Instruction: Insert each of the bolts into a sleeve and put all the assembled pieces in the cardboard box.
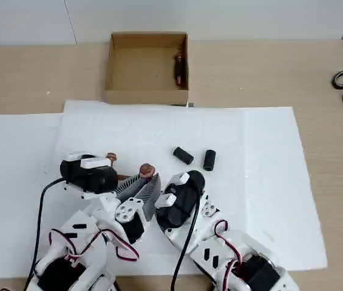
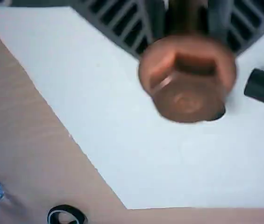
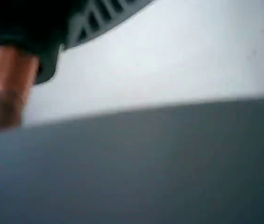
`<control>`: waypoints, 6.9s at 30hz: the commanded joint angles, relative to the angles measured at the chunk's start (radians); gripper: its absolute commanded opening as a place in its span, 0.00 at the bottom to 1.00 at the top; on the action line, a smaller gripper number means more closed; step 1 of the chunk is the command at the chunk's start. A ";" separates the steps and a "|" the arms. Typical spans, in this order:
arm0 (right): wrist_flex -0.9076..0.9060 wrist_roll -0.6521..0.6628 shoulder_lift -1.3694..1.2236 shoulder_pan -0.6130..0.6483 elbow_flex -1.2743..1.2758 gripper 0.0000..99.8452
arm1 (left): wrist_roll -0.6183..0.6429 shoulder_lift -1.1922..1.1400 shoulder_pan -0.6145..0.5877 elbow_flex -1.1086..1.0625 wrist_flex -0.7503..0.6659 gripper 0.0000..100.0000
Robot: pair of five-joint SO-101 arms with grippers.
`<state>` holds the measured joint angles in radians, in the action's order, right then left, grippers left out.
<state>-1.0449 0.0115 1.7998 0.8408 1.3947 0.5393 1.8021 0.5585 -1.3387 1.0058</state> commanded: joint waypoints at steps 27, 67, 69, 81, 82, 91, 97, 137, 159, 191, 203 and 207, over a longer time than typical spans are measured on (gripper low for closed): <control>0.120 0.092 0.012 -0.071 -0.137 0.00 | -0.348 0.008 0.000 -0.143 0.172 0.00; 0.071 0.091 0.012 -0.074 -0.094 0.00 | -0.284 0.006 -0.006 0.157 0.164 0.14; 0.071 0.086 0.013 -0.074 -0.092 0.00 | -0.284 0.006 -0.006 0.176 0.164 0.10; 0.071 0.084 0.012 -0.213 -0.064 0.00 | -0.285 0.008 -0.201 0.191 0.080 0.01; 0.071 0.084 0.010 -0.223 -0.064 0.00 | -0.285 0.008 -0.230 0.186 0.083 0.01; 0.312 -0.015 -0.099 -0.467 -0.100 0.00 | -0.287 0.009 -0.483 -0.050 0.078 0.01; 0.317 -0.180 -0.593 -0.611 -0.559 0.00 | -0.281 0.009 -0.476 -0.085 0.074 0.01; 0.584 -0.190 -2.818 -0.464 -2.579 0.00 | -0.351 0.008 -0.468 -0.137 0.143 0.01; 0.255 -0.195 -2.896 -0.490 -2.654 0.25 | -0.351 0.008 -0.468 -0.140 0.143 0.01; -0.696 0.224 -2.758 -0.515 -2.717 0.25 | -0.344 0.008 -0.468 -0.137 0.138 0.01; -0.680 0.402 -2.408 -0.432 -2.205 0.25 | -0.344 0.009 -0.468 -0.136 0.137 0.01; -0.684 0.376 -2.404 -0.406 -2.185 0.25 | -0.347 0.009 -0.468 -0.134 0.137 0.01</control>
<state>-1.7231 0.4012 -0.6720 0.4189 -0.7917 0.1926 1.8006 0.0921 -1.4845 1.1454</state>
